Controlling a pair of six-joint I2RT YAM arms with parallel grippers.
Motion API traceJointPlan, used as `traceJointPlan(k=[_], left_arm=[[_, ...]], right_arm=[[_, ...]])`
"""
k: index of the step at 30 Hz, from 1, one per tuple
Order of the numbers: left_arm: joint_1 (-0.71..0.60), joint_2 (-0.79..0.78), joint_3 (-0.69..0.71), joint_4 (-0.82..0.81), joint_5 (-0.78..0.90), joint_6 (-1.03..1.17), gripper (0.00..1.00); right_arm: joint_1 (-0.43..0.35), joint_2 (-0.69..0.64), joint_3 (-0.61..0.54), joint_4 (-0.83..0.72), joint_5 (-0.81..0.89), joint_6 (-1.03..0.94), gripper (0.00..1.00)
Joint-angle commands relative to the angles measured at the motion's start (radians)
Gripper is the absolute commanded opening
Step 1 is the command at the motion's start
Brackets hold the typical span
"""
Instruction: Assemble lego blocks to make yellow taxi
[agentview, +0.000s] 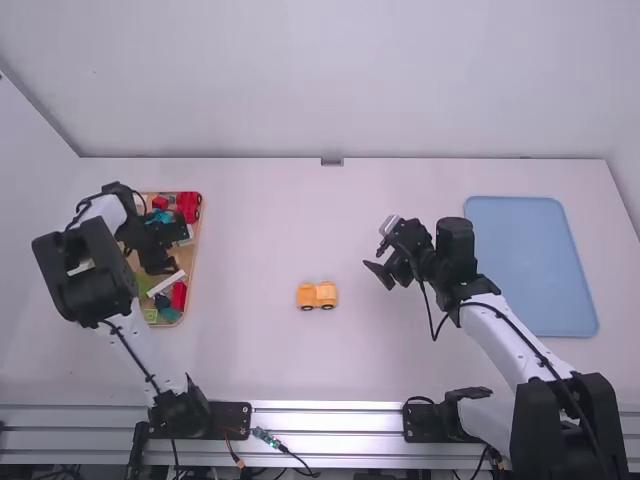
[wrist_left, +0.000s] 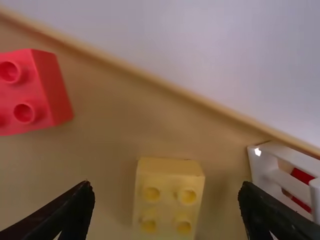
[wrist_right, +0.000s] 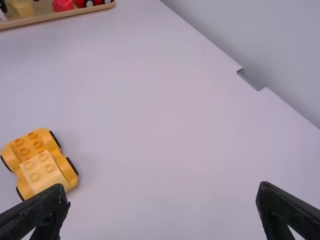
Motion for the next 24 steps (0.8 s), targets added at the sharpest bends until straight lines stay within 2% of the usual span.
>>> traceJointPlan(k=[1, 14, 17, 24], left_arm=[[0.018, 0.013, 0.013, -0.009, 0.008, 0.017, 0.76], [0.041, 0.015, 0.009, -0.001, 0.037, 0.017, 0.66], [0.039, 0.015, -0.002, 0.007, 0.037, 0.026, 0.59], [0.035, 0.015, -0.019, 0.021, 0.042, 0.044, 0.53]], right_arm=[[0.001, -0.011, 0.022, -0.005, -0.008, 0.002, 0.99], [0.004, -0.011, 0.022, -0.008, -0.007, 0.010, 0.99], [0.000, -0.011, 0.022, -0.010, -0.009, 0.010, 0.99], [0.000, -0.011, 0.022, -0.012, -0.009, 0.009, 0.99]])
